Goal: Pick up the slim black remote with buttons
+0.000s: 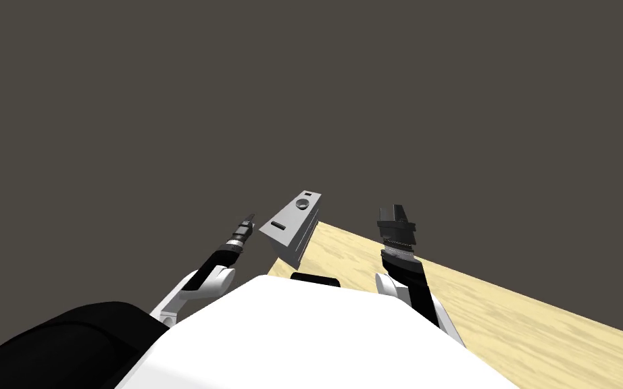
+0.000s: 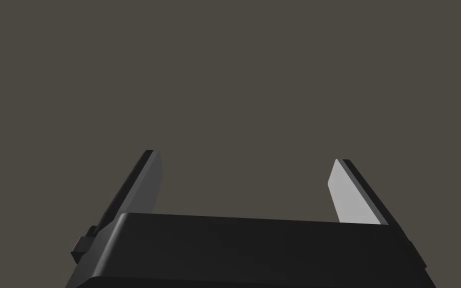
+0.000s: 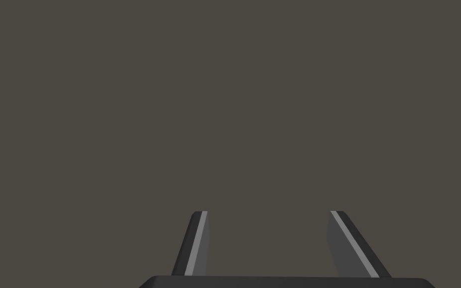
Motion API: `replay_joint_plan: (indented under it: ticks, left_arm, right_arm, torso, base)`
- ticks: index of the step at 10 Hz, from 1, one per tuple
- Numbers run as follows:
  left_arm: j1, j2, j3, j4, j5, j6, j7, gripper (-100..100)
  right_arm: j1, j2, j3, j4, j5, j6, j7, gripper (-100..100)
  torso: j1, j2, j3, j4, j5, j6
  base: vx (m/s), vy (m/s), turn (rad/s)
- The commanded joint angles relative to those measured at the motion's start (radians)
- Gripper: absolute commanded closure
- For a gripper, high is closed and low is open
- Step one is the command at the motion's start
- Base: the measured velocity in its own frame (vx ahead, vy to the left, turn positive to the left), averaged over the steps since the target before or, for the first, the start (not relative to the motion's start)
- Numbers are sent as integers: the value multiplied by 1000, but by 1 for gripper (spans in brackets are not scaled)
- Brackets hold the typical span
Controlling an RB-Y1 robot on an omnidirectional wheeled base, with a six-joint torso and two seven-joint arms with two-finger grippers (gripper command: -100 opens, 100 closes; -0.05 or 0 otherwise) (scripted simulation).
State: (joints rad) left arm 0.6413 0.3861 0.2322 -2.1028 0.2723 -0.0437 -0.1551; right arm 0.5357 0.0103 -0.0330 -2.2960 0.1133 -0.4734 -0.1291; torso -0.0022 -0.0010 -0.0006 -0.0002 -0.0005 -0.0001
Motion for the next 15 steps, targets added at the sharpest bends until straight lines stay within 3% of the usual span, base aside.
replay_joint_plan:
  ticks: [1, 2, 3, 4, 5, 6, 7, 8, 9, 10, 11, 12, 13, 14, 15]
  left_arm:
    - [12, 39, 25, 50, 49, 50, -42, -100]
    - [24, 72, 48, 90, 81, 82, -69, -100]
    - [24, 72, 48, 90, 94, 101, -78, -100]
    - [36, 104, 68, 124, 128, 138, -115, -100]
    - [36, 104, 68, 129, 141, 151, -115, -100]
    - [48, 134, 86, 170, 182, 185, -152, -100]
    - [48, 134, 86, 170, 188, 201, -152, -100]
    - [61, 162, 102, 193, 228, 238, -191, -100]
    - [61, 162, 102, 213, 236, 251, -191, -100]
    - [73, 187, 115, 242, 271, 299, -229, -100]
    - [73, 187, 115, 257, 285, 302, -229, -100]
    - [86, 211, 126, 301, 324, 343, -268, -100]
    - [86, 211, 126, 301, 335, 353, -268, -100]
    - [97, 233, 134, 344, 371, 391, -307, -100]
    - [97, 233, 134, 347, 385, 403, -307, -100]
  right_arm:
    - [0, 0, 0, 0, 0, 0, 0, 0]
    - [0, 0, 0, 0, 0, 0, 0, 0]
    - [0, 0, 0, 0, 0, 0, 0, 0]
    - [0, 0, 0, 0, 0, 0, 0, 0]
    - [0, 0, 0, 0, 0, 0, 0, 0]
    - [0, 0, 0, 0, 0, 0, 0, 0]
    - [0, 0, 0, 0, 0, 0, 0, 0]
    - [0, 0, 0, 0, 0, 0, 0, 0]
    - [0, 0, 0, 0, 0, 0, 0, 0]
    - [0, 0, 0, 0, 0, 0, 0, 0]
    - [0, 0, 0, 0, 0, 0, 0, 0]
    - [0, 0, 0, 0, 0, 0, 0, 0]
    - [0, 0, 0, 0, 0, 0, 0, 0]
    - [0, 0, 0, 0, 0, 0, 0, 0]
    - [0, 0, 0, 0, 0, 0, 0, 0]
  torso:
    - [0, 0, 0, 0, 0, 0]
    - [0, 0, 0, 0, 0, 0]
    - [-2, -1, 0, 0, 0, 0]
    - [-1, 0, 0, 0, 0, 0]
    - [0, -1, -1, 0, 0, 0]
    - [1, -1, 0, 0, 0, 0]
    - [0, -1, -1, 0, 0, 0]
    - [1, -1, -1, 0, 0, 0]
    - [0, -2, -1, 0, 0, 1]
    - [1, -2, -1, 0, 0, 0]
    - [0, -3, -2, -1, 0, 0]
    - [1, -2, -1, 0, 0, 0]
    - [1, -2, -1, -1, 0, 0]
    - [1, -2, -1, 0, 0, 0]
    - [1, -3, -2, -1, 0, 0]
  base:
    - [19, -43, -112]
    - [29, -70, -212]
    - [23, -58, -66]
    - [29, -49, -124]
    - [31, -25, -60]
    - [41, -30, -128]
    - [33, -27, -65]
    - [48, -37, -156]
    - [48, -27, -65]
    - [60, -37, -99]
    - [46, -23, -79]
    - [60, -16, -152]
    - [54, -12, -69]
    - [66, -26, -139]
    - [61, -22, -73]
